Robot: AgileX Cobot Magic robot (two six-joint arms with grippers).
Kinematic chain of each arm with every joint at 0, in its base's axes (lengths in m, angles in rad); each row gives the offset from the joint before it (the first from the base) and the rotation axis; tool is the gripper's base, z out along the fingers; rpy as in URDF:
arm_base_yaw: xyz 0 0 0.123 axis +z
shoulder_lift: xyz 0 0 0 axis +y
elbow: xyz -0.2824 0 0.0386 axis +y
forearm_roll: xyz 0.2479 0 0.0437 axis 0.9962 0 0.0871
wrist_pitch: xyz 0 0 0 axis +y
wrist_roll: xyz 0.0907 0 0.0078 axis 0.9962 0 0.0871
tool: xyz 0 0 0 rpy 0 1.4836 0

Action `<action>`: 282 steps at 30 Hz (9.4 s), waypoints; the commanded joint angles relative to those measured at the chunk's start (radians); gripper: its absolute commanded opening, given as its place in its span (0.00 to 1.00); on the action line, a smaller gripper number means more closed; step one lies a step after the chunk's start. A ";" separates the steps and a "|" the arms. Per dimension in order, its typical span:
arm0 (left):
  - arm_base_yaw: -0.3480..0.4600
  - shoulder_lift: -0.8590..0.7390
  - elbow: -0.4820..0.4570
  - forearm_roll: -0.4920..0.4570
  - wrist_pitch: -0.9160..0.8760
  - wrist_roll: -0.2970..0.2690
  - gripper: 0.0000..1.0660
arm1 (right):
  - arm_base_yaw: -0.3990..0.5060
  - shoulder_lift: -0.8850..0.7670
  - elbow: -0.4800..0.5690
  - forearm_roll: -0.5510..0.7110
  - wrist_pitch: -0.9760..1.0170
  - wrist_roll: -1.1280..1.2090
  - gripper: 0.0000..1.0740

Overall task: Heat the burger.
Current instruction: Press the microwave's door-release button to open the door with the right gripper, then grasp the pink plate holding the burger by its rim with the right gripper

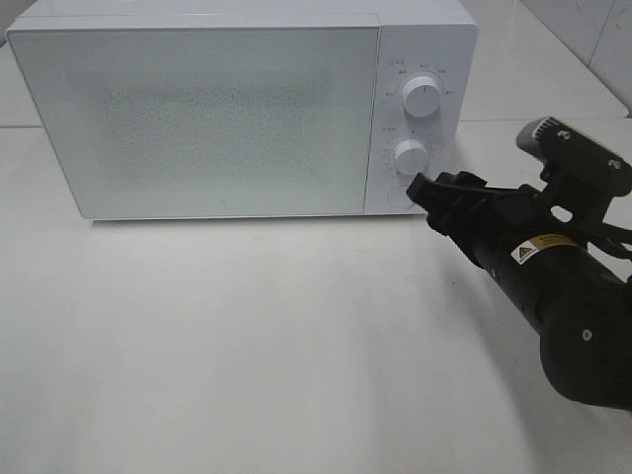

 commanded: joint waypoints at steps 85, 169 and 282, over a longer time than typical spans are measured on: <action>0.004 -0.015 -0.001 -0.004 -0.013 0.000 0.94 | -0.199 0.372 -0.408 -0.186 0.205 1.003 0.00; 0.004 -0.015 -0.001 -0.004 -0.013 0.000 0.94 | -0.187 0.141 -0.322 -0.167 0.586 0.804 0.00; 0.004 -0.015 -0.001 -0.004 -0.013 0.000 0.94 | -0.571 -0.033 -0.195 -0.978 1.615 -0.226 0.74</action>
